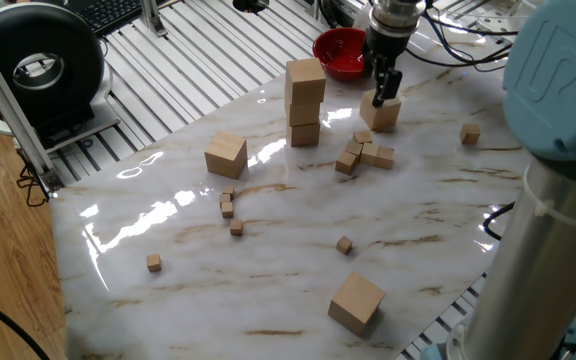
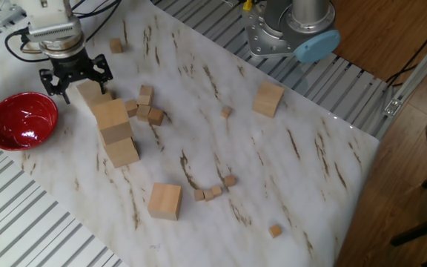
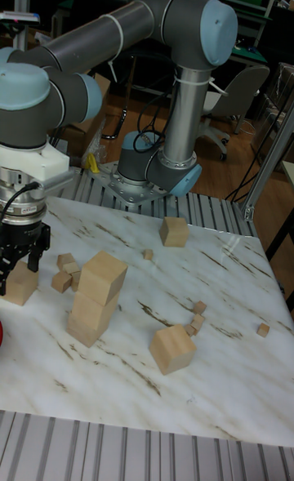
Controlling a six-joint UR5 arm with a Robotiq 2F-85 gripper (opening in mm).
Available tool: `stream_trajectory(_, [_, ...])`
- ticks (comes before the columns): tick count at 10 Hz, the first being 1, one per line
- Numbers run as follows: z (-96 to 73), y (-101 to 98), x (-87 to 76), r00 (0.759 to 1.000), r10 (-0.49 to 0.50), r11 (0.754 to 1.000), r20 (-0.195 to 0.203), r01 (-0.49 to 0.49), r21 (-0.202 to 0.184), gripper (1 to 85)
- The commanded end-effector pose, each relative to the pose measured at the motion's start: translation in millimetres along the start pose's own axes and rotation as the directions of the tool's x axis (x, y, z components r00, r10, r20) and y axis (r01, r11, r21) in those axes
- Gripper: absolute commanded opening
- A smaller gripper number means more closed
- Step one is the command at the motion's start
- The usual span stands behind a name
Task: Stack the blocks in a vertical line of five
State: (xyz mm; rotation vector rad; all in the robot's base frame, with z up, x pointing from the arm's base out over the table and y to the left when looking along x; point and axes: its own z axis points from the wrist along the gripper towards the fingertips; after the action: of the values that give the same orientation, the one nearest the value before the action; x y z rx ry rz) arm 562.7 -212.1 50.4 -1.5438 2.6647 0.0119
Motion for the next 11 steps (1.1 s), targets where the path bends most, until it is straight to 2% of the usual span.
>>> stream_trajectory(1, [-9.7,10.7,-1.6,1.0,0.03,0.999,0.01,-0.029,-0.043,77.3])
stream_trajectory(4, [-13.5,15.3,3.9,1.0,0.026,0.998,-0.003,-0.026,-0.062,79.0])
stream_trajectory(6, [-3.9,25.8,-7.1,0.998,0.051,0.994,0.046,-0.047,-0.099,79.0])
stream_trajectory(7, [-2.3,29.1,-8.8,0.997,0.059,0.993,0.058,-0.052,-0.107,79.0])
stream_trajectory(9, [-0.1,21.7,1.1,0.999,0.03,0.997,0.029,-0.028,-0.074,78.3])
stream_trajectory(11, [1.8,18.2,2.5,0.999,0.023,0.998,0.025,-0.022,-0.059,77.3])
